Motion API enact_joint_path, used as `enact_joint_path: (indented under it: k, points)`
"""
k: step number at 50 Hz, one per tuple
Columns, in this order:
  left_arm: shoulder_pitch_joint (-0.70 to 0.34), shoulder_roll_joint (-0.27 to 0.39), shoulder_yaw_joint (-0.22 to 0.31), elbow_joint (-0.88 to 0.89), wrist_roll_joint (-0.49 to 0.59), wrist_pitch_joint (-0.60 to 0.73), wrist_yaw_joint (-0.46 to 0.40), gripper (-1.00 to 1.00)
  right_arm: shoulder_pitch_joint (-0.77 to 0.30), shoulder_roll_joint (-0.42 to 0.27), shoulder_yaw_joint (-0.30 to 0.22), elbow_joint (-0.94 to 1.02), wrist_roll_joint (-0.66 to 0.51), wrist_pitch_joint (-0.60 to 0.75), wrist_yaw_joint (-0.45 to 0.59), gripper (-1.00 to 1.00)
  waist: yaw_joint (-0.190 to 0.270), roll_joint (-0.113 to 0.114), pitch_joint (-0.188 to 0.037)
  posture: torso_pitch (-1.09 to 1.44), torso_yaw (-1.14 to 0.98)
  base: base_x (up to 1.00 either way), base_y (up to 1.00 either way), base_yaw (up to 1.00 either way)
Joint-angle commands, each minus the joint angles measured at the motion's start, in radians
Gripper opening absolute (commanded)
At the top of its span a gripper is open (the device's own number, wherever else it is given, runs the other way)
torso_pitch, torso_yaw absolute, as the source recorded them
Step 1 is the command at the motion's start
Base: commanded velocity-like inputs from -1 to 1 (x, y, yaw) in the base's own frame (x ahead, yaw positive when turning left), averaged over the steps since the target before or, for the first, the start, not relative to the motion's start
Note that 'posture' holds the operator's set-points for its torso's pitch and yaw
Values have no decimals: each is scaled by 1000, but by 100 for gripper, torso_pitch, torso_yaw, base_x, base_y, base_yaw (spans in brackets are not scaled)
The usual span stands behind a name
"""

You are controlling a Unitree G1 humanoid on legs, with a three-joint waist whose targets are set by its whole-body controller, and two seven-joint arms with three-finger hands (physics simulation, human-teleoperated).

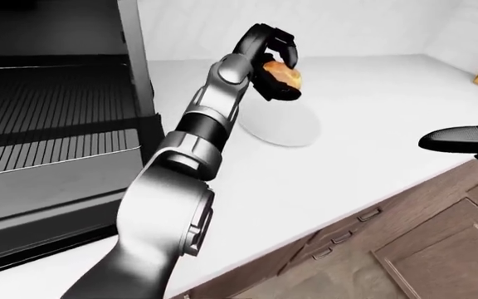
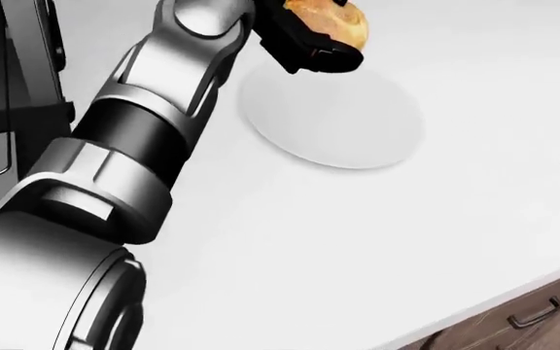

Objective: Pick the bread from the rack and place it on the plate on the counter.

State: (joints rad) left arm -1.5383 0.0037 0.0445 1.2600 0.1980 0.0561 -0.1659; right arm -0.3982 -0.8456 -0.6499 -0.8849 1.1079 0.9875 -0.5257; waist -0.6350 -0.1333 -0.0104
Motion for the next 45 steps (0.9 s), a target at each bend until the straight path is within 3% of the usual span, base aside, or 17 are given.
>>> enact_joint_path:
  k: [1, 9, 12, 19, 24, 28, 33, 39, 45]
  points:
    - [-41, 9, 11, -31, -6, -47, 18, -100, -22, -19, -22, 0, -10, -22, -9, 100, -4, -2, -25, 0, -71, 0, 0, 0]
    - [-27, 24, 40, 6, -22, -96, 57, -100, -21, -40, -42, 4, 27, -23, -24, 100, -34, 0, -26, 1, -74, 0, 0, 0]
    - [-23, 25, 68, 15, -54, -96, 80, -100, -14, -32, -24, 1, 9, -32, -24, 100, -42, 0, -25, 1, -74, 0, 0, 0]
    - [-17, 19, 78, 27, -87, -122, 100, -100, -11, -26, -32, -6, 11, -26, -24, 100, -55, 4, -27, 1, -74, 0, 0, 0]
    - [-17, 13, 76, 35, -92, -132, 94, -100, -21, -55, -62, -4, 71, -28, -66, 100, -58, 6, -27, 1, -74, 0, 0, 0]
    - [-16, 9, 73, 38, -89, -137, 87, -100, -9, -101, -118, -3, 154, -41, -116, 100, -59, 6, -24, 2, -74, 0, 0, 0]
    - [-10, 5, 73, 41, -83, -153, 80, -100, 9, -206, -169, -3, 309, -96, -217, 100, -57, 4, -4, 7, -74, 0, 0, 0]
    - [-10, 4, 76, 43, -81, -154, 85, -100, 28, -310, -189, 15, 404, -168, -277, 100, -58, 1, 30, 13, -74, 0, 0, 0]
    - [-12, 2, 76, 44, -77, -151, 84, -100, 35, -336, -160, 21, 402, -212, -289, 100, -58, -2, 68, 19, -74, 0, 0, 0]
